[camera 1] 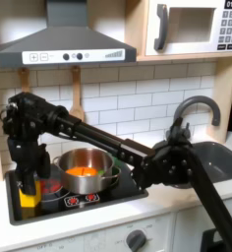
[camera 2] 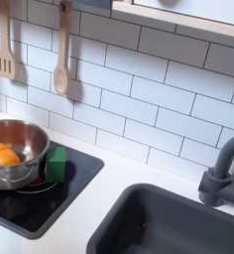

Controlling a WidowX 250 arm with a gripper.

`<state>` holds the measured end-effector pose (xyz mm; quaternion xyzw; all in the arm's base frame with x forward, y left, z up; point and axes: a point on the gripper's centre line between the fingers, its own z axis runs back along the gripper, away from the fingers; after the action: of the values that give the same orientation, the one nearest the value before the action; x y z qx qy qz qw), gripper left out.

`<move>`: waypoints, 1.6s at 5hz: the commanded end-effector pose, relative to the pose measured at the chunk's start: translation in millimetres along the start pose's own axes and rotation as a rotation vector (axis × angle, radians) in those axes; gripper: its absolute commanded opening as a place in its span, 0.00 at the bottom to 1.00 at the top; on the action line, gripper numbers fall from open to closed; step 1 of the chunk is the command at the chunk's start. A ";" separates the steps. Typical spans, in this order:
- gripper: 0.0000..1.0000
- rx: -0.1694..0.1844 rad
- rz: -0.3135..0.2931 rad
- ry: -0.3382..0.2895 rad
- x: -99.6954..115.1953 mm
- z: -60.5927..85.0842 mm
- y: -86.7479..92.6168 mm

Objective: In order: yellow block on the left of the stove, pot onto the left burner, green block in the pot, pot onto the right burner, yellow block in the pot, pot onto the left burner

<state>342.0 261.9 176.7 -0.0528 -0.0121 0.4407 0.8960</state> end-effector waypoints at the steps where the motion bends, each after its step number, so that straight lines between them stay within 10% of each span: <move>1: 1.00 -0.038 -0.016 0.015 -7.4 18.5 -1.1; 5: 1.00 -0.076 -0.057 0.014 -40.8 34.4 -16.7; 8: 1.00 -0.031 -0.066 0.009 -53.6 23.0 -20.3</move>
<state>323.1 208.1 204.6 -0.0685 -0.0175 0.4108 0.9090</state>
